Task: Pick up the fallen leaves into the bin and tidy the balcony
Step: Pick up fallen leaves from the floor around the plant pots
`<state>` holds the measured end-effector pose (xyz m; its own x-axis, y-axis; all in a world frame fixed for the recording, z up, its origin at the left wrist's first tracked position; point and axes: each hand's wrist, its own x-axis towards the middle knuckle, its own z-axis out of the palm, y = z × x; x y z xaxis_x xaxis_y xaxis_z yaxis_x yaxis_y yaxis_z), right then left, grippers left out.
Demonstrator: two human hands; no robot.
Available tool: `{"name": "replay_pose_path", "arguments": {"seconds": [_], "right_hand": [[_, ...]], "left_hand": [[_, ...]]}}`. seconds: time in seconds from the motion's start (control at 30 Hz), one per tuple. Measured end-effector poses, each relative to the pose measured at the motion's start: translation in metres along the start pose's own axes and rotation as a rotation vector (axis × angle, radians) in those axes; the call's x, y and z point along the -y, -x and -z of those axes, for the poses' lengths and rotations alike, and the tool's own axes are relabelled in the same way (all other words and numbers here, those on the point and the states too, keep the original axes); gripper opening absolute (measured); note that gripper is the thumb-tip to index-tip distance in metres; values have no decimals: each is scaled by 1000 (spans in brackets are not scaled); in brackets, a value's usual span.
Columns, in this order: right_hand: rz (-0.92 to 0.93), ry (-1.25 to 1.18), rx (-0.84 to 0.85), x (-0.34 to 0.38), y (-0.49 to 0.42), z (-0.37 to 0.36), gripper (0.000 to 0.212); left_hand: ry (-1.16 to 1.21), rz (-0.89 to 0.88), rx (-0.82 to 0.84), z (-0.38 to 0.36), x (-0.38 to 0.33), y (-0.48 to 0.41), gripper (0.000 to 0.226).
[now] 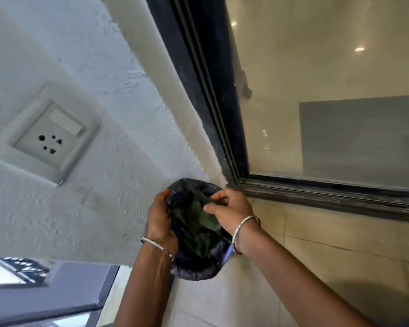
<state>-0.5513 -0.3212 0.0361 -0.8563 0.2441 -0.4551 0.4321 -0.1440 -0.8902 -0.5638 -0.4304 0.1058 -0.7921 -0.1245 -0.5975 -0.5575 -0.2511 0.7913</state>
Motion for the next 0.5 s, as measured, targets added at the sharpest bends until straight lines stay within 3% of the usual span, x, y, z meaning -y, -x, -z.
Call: {"name": "replay_pose_path", "arguments": {"seconds": [0.1,0.27,0.37,0.5], "right_hand": [[-15,79,135,-5,0,2,32],[40,-41,-12,17,6,65,19],[56,-135,-98,35,27,129,14],[80,-100,-323,47,73,230,16]], "left_hand": [[17,-72,-103,5,-7,-1,39],[-17,-266,-293,-4,-7,-22,18],[6,-314,-178,-46,6,-17,17],[-52,-284,131,-131,41,11,24]]}}
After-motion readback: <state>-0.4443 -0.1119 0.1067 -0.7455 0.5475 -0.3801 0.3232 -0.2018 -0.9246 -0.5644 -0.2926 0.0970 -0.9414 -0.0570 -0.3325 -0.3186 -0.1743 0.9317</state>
